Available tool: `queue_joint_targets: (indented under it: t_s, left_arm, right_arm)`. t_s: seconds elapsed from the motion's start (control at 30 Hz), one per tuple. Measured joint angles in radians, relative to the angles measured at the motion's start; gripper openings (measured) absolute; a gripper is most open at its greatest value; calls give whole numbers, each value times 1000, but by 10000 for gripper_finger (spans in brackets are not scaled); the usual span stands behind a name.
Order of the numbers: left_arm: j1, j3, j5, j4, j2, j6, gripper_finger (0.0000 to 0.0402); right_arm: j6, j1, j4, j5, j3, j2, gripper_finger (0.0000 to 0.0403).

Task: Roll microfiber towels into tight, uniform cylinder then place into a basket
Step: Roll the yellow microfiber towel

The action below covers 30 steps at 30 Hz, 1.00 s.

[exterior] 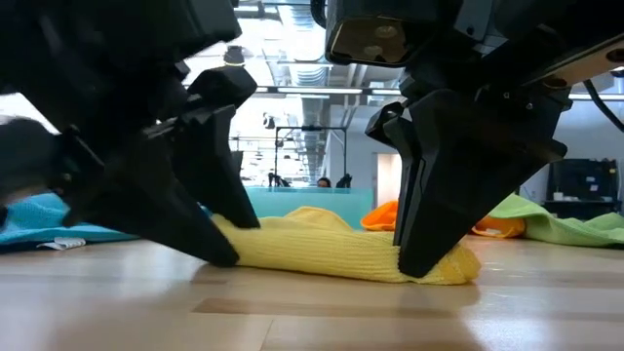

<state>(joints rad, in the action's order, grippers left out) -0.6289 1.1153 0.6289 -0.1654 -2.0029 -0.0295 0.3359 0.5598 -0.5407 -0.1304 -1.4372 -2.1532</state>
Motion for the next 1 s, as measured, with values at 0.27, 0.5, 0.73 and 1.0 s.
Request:
queue_joint_targets:
  t_s: [0.27,0.5,0.73,1.0]
  left_arm:
    - [6,1,0,-11,-7,-27,125]
    - [-6,0,61,-48,7,-26,125]
    - [-27,0,97,-106,105,-38,125]
    - [-59,1,91,-70,129,-13,125]
  right_arm:
    - [-4,0,0,2,0,0,13]
    - [-4,0,-1,2,0,0,11]
    - [-3,0,-1,3,0,0,12]
    - [-3,0,0,4,0,0,13]
